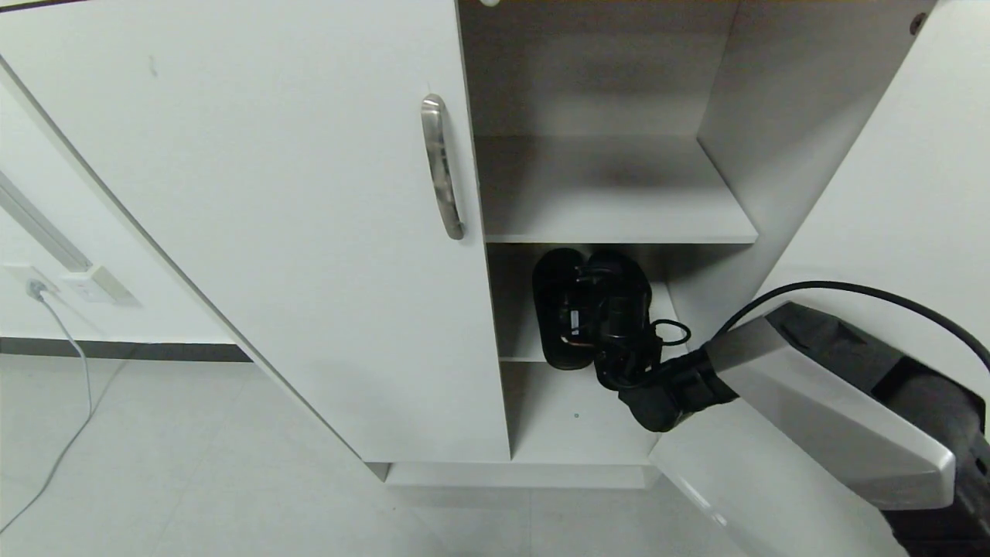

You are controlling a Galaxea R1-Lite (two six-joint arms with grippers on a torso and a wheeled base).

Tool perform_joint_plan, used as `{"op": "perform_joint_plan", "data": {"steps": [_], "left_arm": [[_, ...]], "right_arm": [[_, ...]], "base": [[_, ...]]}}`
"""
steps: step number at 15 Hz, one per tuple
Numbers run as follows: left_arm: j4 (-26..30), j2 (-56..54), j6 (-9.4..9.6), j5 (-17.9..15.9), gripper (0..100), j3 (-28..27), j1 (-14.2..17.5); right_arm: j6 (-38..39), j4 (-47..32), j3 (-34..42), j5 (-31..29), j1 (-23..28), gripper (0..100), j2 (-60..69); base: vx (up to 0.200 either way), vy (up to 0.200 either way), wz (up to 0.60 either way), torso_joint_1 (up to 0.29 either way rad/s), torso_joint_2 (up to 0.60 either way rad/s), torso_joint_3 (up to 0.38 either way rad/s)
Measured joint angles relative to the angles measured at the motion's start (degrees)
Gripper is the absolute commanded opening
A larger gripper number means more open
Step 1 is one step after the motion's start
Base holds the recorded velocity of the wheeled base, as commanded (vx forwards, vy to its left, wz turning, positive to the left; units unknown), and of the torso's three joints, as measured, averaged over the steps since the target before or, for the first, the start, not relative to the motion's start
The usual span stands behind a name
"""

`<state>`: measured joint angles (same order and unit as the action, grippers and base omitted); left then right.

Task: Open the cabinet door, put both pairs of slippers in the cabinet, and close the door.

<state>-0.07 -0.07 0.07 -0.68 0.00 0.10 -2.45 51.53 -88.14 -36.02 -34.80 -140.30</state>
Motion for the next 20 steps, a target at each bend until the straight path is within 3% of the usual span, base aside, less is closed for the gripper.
{"op": "perform_joint_plan", "data": {"steps": [6, 11, 17, 20], "left_arm": [[0.0, 0.0, 0.04, 0.0, 0, 0.0, 0.0], [0.0, 0.0, 0.02, 0.0, 0, 0.0, 0.0], [0.0, 0.0, 0.04, 0.0, 0, 0.0, 0.0], [0.0, 0.0, 0.02, 0.0, 0, 0.0, 0.0]], "right_arm": [[0.1, 10.8, 22.3, 0.1, -3.9, 100, 10.5], [0.2, 24.3, 38.1, 0.2, -6.7, 100, 15.6], [0.5, 28.3, 44.2, 0.3, -9.5, 100, 17.7], [0.5, 28.4, 45.2, 0.3, -10.2, 100, 18.1]], "base": [[0.0, 0.0, 0.0, 0.0, 0.0, 0.0], [0.0, 0.0, 0.0, 0.0, 0.0, 0.0], [0.0, 0.0, 0.0, 0.0, 0.0, 0.0], [-0.2, 0.0, 0.0, 0.005, 0.0, 0.002]]}}
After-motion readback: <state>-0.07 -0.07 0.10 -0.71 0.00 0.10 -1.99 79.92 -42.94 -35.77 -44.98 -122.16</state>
